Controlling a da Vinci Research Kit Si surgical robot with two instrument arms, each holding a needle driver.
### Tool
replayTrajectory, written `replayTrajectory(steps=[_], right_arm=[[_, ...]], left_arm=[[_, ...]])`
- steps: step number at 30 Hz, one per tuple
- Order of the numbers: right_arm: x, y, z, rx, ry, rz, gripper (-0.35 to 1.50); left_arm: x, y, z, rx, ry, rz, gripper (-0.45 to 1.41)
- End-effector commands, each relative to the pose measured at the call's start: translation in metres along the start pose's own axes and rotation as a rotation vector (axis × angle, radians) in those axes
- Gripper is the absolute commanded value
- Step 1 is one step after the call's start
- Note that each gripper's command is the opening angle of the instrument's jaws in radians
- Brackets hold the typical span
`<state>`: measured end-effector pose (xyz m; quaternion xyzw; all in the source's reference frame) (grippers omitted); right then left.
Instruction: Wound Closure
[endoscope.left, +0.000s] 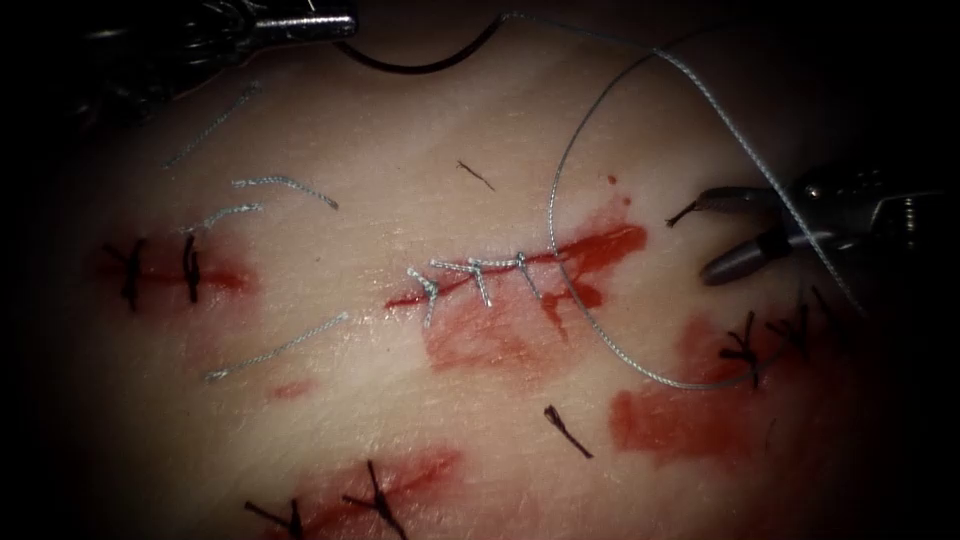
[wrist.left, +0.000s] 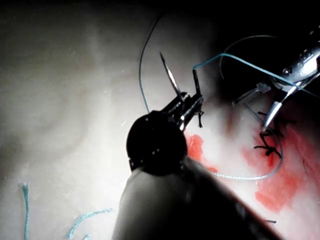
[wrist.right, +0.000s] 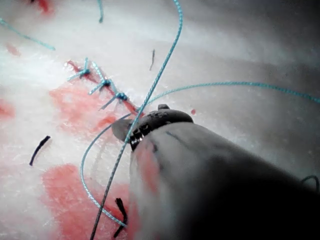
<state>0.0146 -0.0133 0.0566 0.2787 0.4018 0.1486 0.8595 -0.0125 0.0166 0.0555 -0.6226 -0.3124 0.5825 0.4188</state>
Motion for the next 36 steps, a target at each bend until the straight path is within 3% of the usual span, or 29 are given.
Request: replayTrajectory(steps=[1,2,7,13,15,19,21,24,25,26,27,36], right_arm=[[0.0004,-0.0003,0.0023,0.013,0.008,0.040,0.95],[0.0006,-0.0004,0.0031,0.012,0.007,0.061,0.86],[0.0005,-0.0012,0.0074,-0.010,0.009,0.177,0.80],[-0.0014,-0.0022,0.0121,-0.051,-0.039,0.280,0.81],[-0.0021,-0.0021,0.0132,-0.136,-0.079,0.289,0.81],[-0.0025,-0.0014,0.0149,-0.395,-0.177,0.398,1.10],[-0.0024,-0.0012,0.0150,-0.443,-0.205,0.423,1.20],[-0.0024,-0.0011,0.0150,-0.475,-0.221,0.458,0.85],[-0.0025,-0.0011,0.0149,-0.479,-0.222,0.461,0.24],[-0.0026,-0.0011,0.0147,-0.472,-0.215,0.459,-0.24],[-0.0028,-0.0013,0.0144,-0.468,-0.212,0.458,-0.35],[-0.0023,-0.0018,0.0088,-0.428,-0.215,0.476,-0.35]], left_arm=[[-0.0004,-0.0004,0.0006,0.000,0.000,0.001,-0.45],[-0.0004,-0.0004,0.0006,0.000,0.000,0.002,-0.45],[-0.0005,-0.0004,0.0007,0.001,0.001,0.003,-0.45],[-0.0007,-0.0004,0.0009,0.002,0.001,0.004,-0.45],[-0.0007,-0.0004,0.0008,0.001,0.001,0.004,-0.45],[-0.0007,-0.0004,0.0009,0.001,0.001,0.005,-0.45],[-0.0007,-0.0004,0.0009,0.001,0.001,0.005,-0.45],[-0.0007,-0.0004,0.0009,0.001,0.001,0.005,-0.45],[-0.0007,-0.0004,0.0009,0.001,0.001,0.005,-0.45],[-0.0007,-0.0004,0.0009,0.001,0.001,0.005,-0.45],[-0.0007,-0.0004,0.0009,0.000,0.004,0.005,-0.45],[-0.0008,-0.0005,0.0008,0.002,0.005,0.006,-0.45]])
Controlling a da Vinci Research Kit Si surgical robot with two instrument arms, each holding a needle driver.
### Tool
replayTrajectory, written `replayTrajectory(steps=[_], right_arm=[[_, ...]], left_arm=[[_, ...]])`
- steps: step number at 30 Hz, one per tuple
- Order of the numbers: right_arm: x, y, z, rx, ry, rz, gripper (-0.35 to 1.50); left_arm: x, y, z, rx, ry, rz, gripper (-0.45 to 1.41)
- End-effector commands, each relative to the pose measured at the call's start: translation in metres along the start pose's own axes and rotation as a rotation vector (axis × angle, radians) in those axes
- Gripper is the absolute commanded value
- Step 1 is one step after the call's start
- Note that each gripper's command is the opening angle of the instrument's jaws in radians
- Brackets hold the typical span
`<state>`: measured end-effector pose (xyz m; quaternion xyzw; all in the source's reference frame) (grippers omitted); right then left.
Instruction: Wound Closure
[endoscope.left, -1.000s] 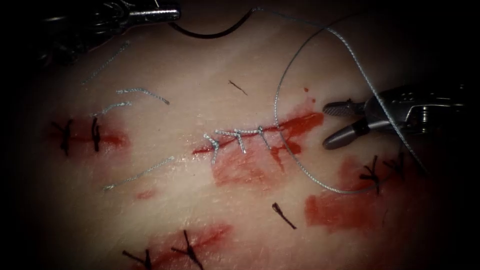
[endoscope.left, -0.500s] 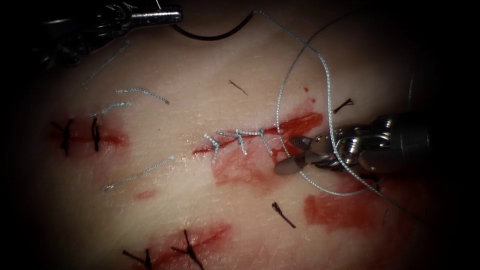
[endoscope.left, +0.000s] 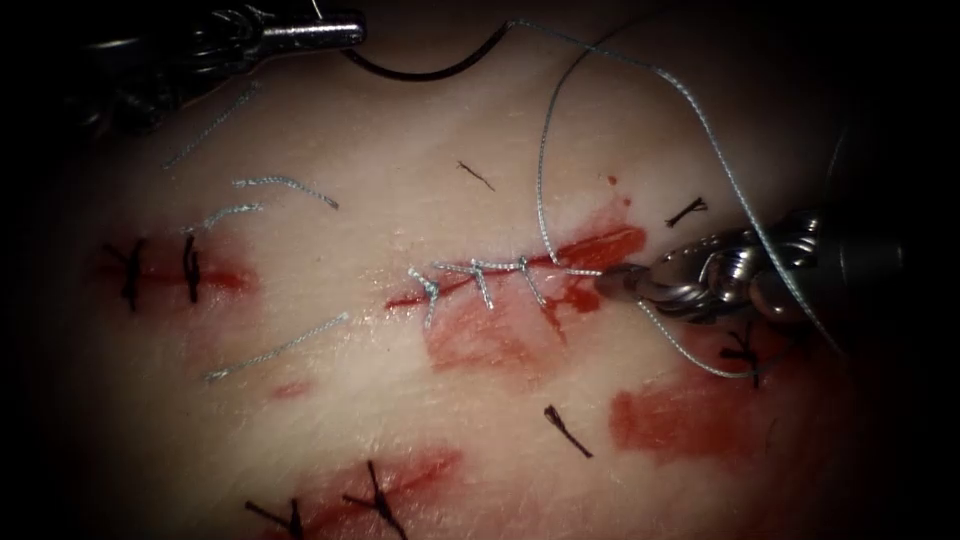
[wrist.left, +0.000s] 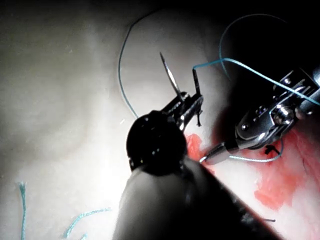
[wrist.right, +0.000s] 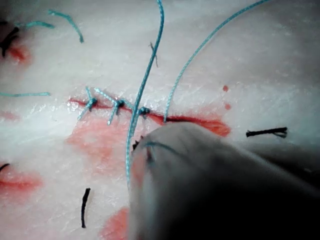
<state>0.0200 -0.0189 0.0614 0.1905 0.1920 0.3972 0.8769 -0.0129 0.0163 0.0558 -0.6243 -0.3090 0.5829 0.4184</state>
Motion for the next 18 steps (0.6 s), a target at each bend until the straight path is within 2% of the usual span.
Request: replayTrajectory(steps=[1,4,7,11,18], right_arm=[[-0.0004,0.0004,-0.0005,0.004,-0.008,-0.005,-0.35],[-0.0015,0.0023,-0.0028,0.011,-0.021,-0.009,-0.35],[-0.0032,0.0056,-0.0055,0.005,-0.057,0.039,-0.35],[-0.0060,0.0117,-0.0083,-0.067,-0.105,0.081,-0.35],[-0.0114,0.0249,-0.0126,-0.264,-0.163,0.178,-0.35]], left_arm=[[-0.0003,-0.0004,0.0005,0.000,0.000,0.000,-0.45],[-0.0003,-0.0004,0.0004,0.004,0.002,0.000,-0.45],[-0.0003,-0.0005,0.0004,0.007,0.003,0.000,-0.45],[-0.0003,-0.0005,0.0004,0.009,0.004,0.000,-0.45],[-0.0001,-0.0007,0.0002,0.015,0.007,-0.002,-0.45]])
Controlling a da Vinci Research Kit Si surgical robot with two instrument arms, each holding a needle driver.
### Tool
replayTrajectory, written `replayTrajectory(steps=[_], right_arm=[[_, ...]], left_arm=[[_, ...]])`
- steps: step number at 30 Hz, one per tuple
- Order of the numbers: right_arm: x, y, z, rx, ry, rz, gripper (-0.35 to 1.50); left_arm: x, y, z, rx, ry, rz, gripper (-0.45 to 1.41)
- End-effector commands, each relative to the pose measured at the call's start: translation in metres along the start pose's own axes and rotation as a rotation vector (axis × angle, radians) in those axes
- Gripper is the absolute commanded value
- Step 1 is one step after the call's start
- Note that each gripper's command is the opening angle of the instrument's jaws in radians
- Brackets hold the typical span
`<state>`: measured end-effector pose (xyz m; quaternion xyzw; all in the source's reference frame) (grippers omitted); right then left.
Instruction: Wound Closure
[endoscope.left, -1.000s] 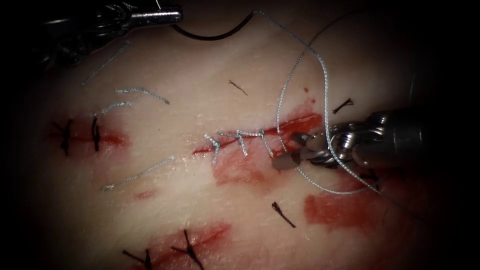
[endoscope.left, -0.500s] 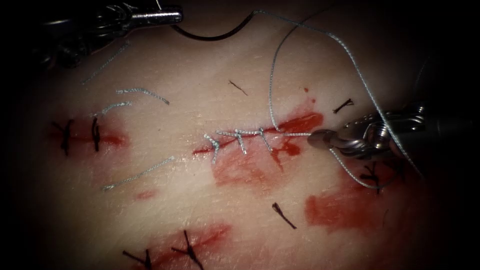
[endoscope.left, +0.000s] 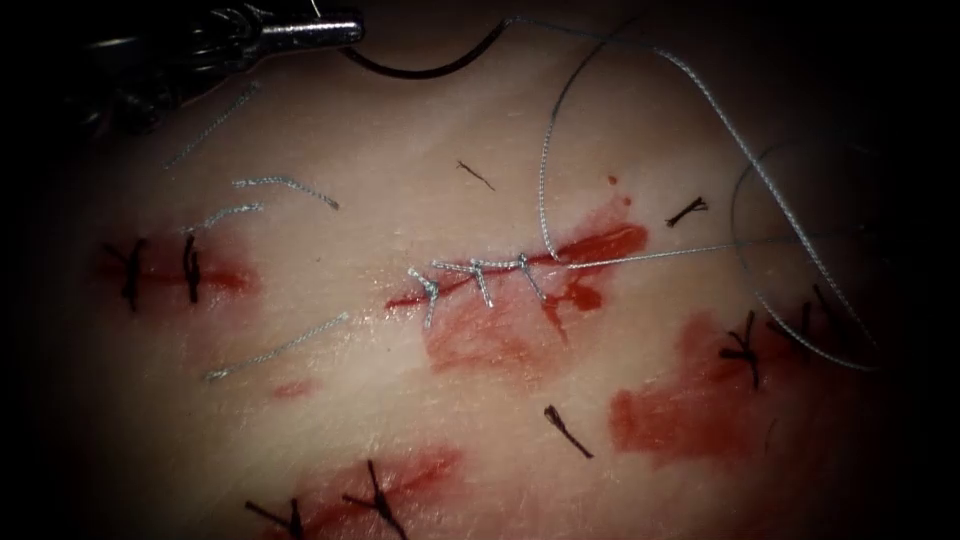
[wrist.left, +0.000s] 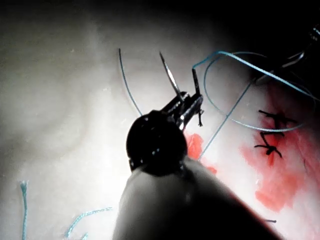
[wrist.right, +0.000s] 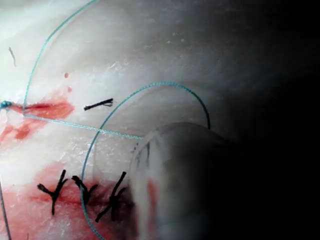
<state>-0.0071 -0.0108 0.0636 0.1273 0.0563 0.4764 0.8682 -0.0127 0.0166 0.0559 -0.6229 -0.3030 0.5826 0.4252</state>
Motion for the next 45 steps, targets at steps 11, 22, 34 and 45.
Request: replayTrajectory(steps=[11,22,34,45], right_arm=[[-0.0038,0.0095,-0.0002,-0.156,-0.038,0.061,-0.35],[0.0026,0.0058,-0.0053,-0.090,0.113,-0.207,1.30],[0.0094,-0.0105,-0.0035,0.204,0.301,-0.440,1.25],[0.0069,-0.0170,0.0031,0.441,0.286,-0.523,1.35]], left_arm=[[-0.0004,-0.0005,0.0004,-0.002,-0.001,0.001,-0.45],[-0.0003,-0.0005,0.0004,-0.003,-0.002,0.000,-0.45],[-0.0001,0.0012,0.0010,-0.090,-0.027,-0.003,-0.45],[0.0000,0.0027,0.0014,-0.161,-0.042,-0.014,-0.45]])
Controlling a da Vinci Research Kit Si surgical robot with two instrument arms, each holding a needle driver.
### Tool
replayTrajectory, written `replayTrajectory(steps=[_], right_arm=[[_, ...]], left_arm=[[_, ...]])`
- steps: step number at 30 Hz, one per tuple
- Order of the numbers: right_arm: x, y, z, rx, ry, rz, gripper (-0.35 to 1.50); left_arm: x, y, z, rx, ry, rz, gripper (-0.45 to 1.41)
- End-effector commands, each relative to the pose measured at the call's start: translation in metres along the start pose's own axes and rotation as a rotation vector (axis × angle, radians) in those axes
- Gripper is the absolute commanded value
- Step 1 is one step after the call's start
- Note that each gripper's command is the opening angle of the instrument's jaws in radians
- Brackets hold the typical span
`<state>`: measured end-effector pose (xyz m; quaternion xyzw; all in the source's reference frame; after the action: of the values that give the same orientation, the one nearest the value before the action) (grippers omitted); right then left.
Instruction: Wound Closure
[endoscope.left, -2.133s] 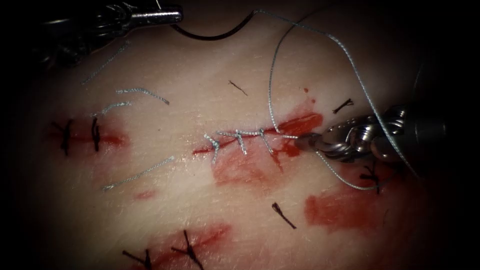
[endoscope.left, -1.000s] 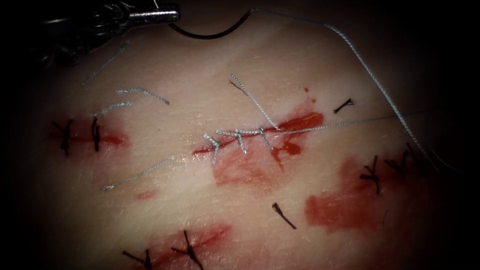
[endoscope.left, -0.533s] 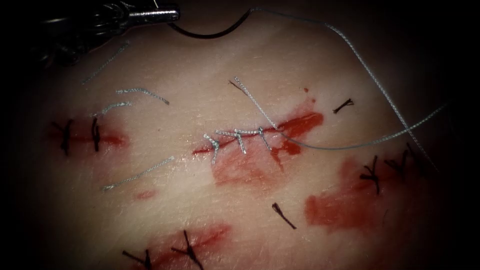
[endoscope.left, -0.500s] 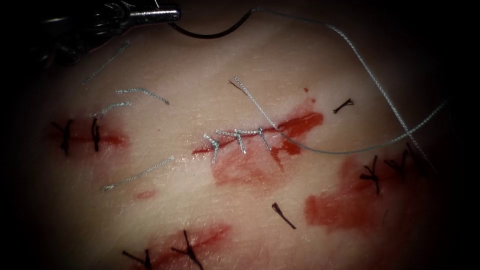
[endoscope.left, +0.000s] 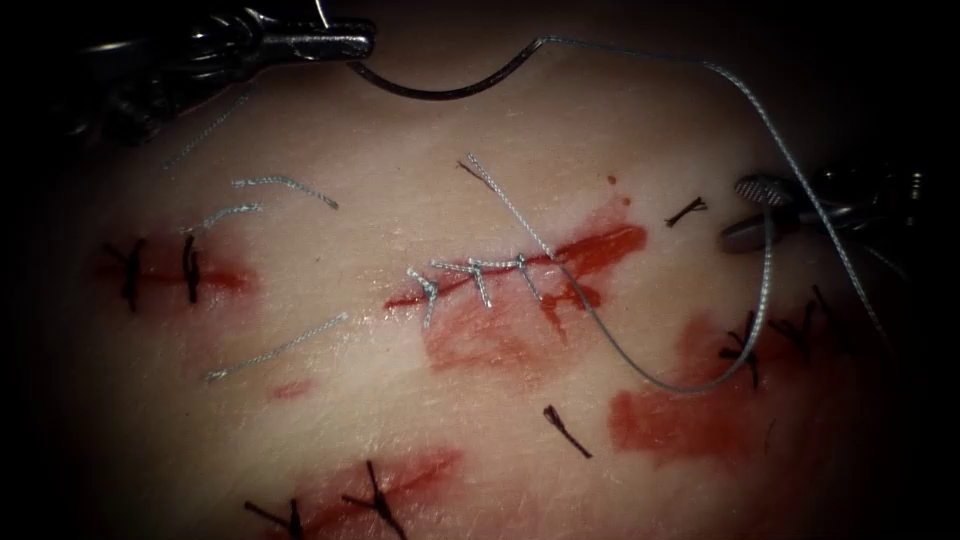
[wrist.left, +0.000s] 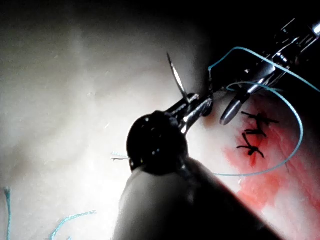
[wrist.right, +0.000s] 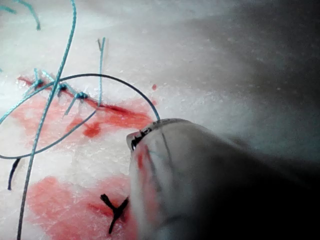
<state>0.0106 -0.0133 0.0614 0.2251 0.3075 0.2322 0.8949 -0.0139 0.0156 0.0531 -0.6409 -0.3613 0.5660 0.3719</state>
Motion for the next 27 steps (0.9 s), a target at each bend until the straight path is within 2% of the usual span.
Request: replayTrajectory(steps=[1,4,8,9,11,15,18,21,24,25,27], right_arm=[[-0.0012,-0.0009,0.0008,0.011,-0.002,-0.020,1.35],[-0.0035,-0.0019,-0.0017,0.095,-0.034,-0.054,1.35],[-0.0050,-0.0035,-0.0064,0.281,-0.195,-0.080,1.25],[-0.0050,-0.0037,-0.0075,0.327,-0.199,-0.088,1.23],[-0.0048,-0.0040,-0.0094,0.387,-0.160,-0.111,1.23],[-0.0037,-0.0033,-0.0146,0.484,0.031,-0.009,1.23],[-0.0026,-0.0020,-0.0182,0.432,0.111,0.022,1.23],[-0.0018,-0.0001,-0.0220,0.277,0.172,0.087,1.23],[-0.0015,0.0021,-0.0247,0.133,0.196,0.156,1.21],[-0.0014,0.0029,-0.0253,0.078,0.203,0.176,1.23],[-0.0010,0.0047,-0.0268,-0.006,0.217,0.217,1.38]], left_arm=[[-0.0003,-0.0005,0.0004,-0.004,-0.003,-0.001,-0.45],[-0.0002,-0.0004,0.0003,-0.001,-0.001,-0.002,-0.45],[-0.0002,-0.0005,0.0003,-0.003,-0.003,-0.003,-0.45],[-0.0002,-0.0005,0.0003,-0.004,-0.003,-0.003,-0.45],[-0.0002,-0.0005,0.0003,-0.005,-0.003,-0.003,-0.45],[-0.0002,-0.0005,0.0003,-0.003,-0.003,-0.003,-0.45],[-0.0002,-0.0005,0.0003,-0.004,-0.003,-0.003,-0.45],[-0.0002,-0.0005,0.0003,0.002,0.000,0.003,-0.45],[-0.0002,-0.0005,0.0003,0.002,0.000,0.003,-0.45],[-0.0002,-0.0005,0.0003,0.002,0.000,0.003,-0.45],[-0.0002,-0.0005,0.0003,0.002,0.000,0.003,-0.45]])
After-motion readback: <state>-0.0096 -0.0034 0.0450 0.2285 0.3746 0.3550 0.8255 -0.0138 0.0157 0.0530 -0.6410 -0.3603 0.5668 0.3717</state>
